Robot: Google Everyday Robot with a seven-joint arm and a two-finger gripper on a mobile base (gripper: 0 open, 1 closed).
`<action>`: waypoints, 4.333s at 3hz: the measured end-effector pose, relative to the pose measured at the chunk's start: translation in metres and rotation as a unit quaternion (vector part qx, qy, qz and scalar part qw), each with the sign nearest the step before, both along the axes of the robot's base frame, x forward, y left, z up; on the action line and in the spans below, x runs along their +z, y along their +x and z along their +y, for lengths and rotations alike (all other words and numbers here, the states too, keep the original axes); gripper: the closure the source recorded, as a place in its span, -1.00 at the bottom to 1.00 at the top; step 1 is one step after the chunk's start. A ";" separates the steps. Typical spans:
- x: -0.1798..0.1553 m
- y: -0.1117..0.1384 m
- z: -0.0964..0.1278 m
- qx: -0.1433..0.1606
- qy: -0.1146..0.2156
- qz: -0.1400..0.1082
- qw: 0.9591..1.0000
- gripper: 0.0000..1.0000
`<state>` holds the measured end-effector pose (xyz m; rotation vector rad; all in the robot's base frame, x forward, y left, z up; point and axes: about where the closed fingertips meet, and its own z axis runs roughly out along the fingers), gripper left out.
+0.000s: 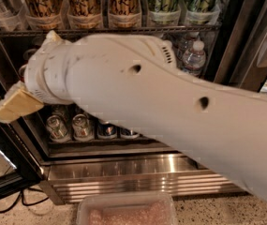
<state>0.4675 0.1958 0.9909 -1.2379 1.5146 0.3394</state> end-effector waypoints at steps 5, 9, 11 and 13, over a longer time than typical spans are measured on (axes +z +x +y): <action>0.027 0.027 0.003 -0.059 0.133 -0.017 0.989 -1.00; 0.035 0.064 0.054 -0.026 0.155 -0.047 0.986 -1.00; 0.035 0.057 0.059 -0.029 0.163 -0.044 0.985 -1.00; 0.046 0.022 0.070 -0.058 0.214 -0.030 0.975 -1.00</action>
Offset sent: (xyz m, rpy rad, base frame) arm 0.0609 0.0745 0.0211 0.2717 -0.0222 -0.1893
